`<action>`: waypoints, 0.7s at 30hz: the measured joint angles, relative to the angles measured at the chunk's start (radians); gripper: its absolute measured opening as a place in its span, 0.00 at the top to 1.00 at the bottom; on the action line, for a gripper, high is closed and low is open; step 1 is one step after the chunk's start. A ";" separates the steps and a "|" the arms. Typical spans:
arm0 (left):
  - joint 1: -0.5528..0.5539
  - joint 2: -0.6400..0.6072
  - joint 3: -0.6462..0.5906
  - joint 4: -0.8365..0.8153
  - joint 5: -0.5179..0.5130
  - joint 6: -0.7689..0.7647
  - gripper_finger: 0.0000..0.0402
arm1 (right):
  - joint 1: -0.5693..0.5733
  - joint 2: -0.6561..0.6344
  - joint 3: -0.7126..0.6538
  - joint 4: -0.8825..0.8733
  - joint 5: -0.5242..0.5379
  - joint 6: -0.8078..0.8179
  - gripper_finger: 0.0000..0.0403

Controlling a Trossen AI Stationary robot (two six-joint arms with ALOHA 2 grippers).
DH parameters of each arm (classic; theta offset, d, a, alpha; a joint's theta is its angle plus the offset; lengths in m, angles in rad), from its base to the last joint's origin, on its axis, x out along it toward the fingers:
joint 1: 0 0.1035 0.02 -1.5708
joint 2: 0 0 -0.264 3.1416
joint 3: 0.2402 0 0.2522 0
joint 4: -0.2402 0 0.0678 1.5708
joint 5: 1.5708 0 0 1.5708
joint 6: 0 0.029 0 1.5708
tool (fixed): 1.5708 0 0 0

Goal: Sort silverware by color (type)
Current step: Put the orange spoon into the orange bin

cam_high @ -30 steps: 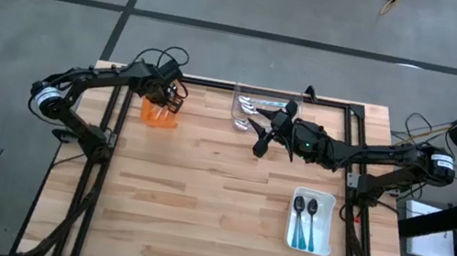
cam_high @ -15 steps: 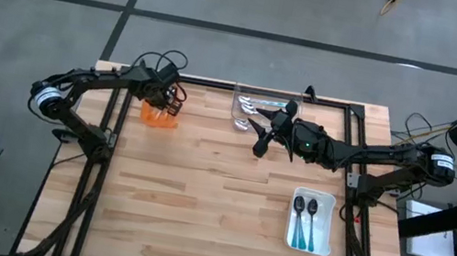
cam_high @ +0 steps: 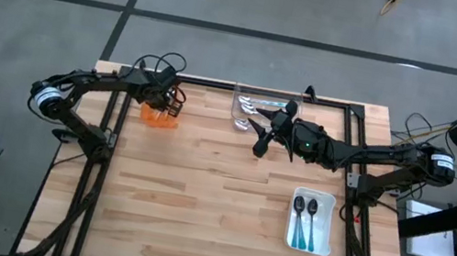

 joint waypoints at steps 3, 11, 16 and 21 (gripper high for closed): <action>0.000 0.000 -0.016 0.014 0.000 -0.005 1.00 | 0.000 0.000 0.000 0.000 0.000 0.000 0.56; 0.000 0.000 -0.019 0.024 0.000 -0.010 1.00 | 0.000 0.000 0.000 0.000 0.000 0.000 0.56; 0.000 0.000 -0.024 0.027 0.000 -0.021 0.97 | 0.000 0.000 0.000 0.000 0.000 -0.002 0.56; -0.002 0.000 -0.029 0.026 0.000 -0.026 0.96 | 0.000 0.000 0.000 0.000 0.000 -0.008 0.56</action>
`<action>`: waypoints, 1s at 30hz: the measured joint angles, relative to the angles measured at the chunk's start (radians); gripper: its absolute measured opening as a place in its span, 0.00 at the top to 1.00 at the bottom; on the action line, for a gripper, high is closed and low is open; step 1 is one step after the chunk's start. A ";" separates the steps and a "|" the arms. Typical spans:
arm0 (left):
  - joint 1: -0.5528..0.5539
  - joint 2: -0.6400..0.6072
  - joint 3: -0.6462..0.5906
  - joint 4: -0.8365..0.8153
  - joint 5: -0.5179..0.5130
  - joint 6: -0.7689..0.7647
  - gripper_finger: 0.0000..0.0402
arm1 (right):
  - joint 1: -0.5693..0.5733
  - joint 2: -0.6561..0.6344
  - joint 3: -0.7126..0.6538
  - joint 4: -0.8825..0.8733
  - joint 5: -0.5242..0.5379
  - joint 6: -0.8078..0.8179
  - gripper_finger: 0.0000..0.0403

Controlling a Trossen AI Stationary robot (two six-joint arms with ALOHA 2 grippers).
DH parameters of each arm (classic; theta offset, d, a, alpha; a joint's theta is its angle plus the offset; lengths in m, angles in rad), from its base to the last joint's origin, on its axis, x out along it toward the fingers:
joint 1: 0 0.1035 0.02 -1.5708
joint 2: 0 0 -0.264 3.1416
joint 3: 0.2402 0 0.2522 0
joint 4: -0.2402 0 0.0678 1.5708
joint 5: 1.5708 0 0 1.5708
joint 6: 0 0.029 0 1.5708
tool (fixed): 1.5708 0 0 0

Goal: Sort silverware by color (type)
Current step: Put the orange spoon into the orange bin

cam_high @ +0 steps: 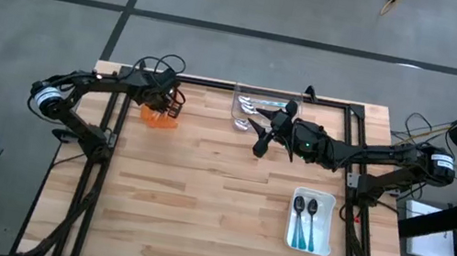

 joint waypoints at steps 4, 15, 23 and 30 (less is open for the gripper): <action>0.000 0.000 -0.002 0.000 0.000 0.000 0.96 | 0.000 0.000 0.000 0.000 0.000 0.000 0.56; 0.000 0.000 -0.002 0.004 -0.002 -0.029 0.95 | 0.000 0.000 0.000 0.000 0.000 0.000 0.56; -0.006 -0.014 0.000 0.004 -0.002 -0.022 0.89 | 0.000 0.000 0.000 -0.001 0.000 -0.001 0.56; -0.080 -0.124 0.023 0.012 -0.003 0.053 0.87 | 0.000 0.001 0.000 -0.014 0.000 0.027 0.56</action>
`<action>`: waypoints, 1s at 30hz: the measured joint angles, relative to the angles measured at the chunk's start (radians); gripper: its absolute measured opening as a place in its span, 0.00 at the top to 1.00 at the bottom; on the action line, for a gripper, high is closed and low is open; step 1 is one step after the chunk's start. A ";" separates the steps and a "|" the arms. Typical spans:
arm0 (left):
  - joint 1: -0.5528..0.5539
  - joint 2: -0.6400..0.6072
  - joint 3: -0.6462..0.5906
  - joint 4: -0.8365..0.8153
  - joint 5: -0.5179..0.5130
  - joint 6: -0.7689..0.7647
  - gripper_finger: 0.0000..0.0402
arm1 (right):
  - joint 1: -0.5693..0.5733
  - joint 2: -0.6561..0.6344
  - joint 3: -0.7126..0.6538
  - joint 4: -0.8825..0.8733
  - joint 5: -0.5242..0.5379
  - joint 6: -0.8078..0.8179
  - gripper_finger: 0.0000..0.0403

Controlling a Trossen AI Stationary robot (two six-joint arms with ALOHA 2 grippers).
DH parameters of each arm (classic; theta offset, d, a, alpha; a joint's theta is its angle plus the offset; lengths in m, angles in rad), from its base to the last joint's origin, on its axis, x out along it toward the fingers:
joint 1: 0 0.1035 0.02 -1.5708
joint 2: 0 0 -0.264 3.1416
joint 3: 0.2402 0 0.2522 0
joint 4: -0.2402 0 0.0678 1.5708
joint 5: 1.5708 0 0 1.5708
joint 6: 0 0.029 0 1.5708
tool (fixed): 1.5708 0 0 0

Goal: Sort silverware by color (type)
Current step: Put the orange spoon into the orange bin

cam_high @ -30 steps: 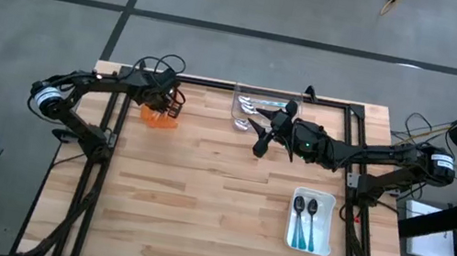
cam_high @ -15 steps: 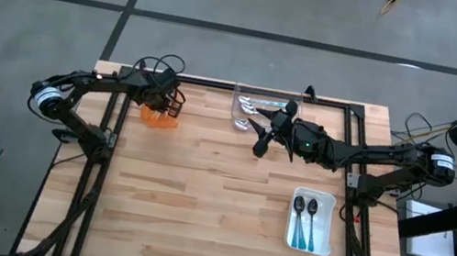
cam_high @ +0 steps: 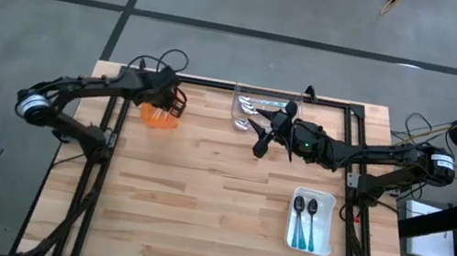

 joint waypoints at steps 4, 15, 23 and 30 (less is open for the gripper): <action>-0.091 -0.089 -0.001 0.030 -0.011 0.045 0.87 | 0.000 -0.002 0.000 -0.017 0.000 0.044 0.56; -0.494 -0.238 -0.002 0.197 -0.155 0.071 0.87 | 0.000 -0.054 0.000 -0.342 -0.001 0.189 0.56; -0.715 -0.225 -0.002 0.350 -0.197 0.208 0.87 | 0.000 -0.082 0.000 -0.563 -0.009 0.408 0.56; -0.798 -0.210 -0.002 0.388 -0.226 0.242 0.87 | -0.022 -0.080 0.120 -0.980 -0.010 0.535 0.56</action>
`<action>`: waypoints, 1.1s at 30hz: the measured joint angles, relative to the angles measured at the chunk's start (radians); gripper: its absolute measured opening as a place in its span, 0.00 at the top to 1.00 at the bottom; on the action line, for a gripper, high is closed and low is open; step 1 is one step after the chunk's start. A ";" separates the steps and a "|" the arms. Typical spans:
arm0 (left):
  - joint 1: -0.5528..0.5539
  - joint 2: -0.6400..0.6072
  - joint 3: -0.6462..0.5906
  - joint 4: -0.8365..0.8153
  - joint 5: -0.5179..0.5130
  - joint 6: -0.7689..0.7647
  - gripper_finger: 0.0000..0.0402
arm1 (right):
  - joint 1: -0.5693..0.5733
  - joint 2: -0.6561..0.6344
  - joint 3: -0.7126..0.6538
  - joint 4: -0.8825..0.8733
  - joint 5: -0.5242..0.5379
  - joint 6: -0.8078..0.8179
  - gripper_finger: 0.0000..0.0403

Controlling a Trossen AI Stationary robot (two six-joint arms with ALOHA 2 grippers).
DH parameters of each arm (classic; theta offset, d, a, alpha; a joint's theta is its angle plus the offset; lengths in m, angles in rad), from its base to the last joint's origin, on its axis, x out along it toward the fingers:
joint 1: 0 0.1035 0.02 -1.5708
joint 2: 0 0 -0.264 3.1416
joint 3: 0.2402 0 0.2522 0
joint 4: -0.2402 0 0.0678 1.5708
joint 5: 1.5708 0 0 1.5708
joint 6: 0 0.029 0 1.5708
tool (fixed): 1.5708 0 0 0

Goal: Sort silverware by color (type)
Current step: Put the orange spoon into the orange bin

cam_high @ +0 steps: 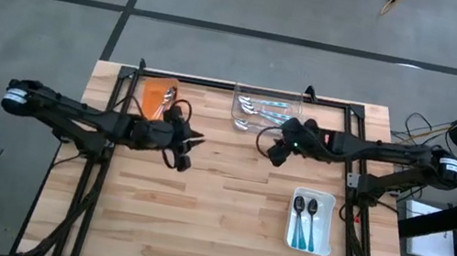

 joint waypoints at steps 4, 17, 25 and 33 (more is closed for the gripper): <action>-0.011 -0.003 0.000 0.028 0.000 0.047 0.87 | -0.036 0.012 0.080 -0.202 0.001 -0.016 0.56; -0.010 -0.009 0.000 0.035 -0.051 0.041 0.87 | -0.197 0.015 0.069 -0.359 -0.346 -0.608 0.56; -0.009 -0.020 0.000 0.002 -0.192 0.041 0.87 | -0.301 0.015 -0.008 -0.388 -0.446 -0.814 0.56; -0.009 -0.031 0.000 -0.039 -0.237 0.037 0.87 | -0.391 0.015 -0.072 -0.327 -0.410 -0.947 0.56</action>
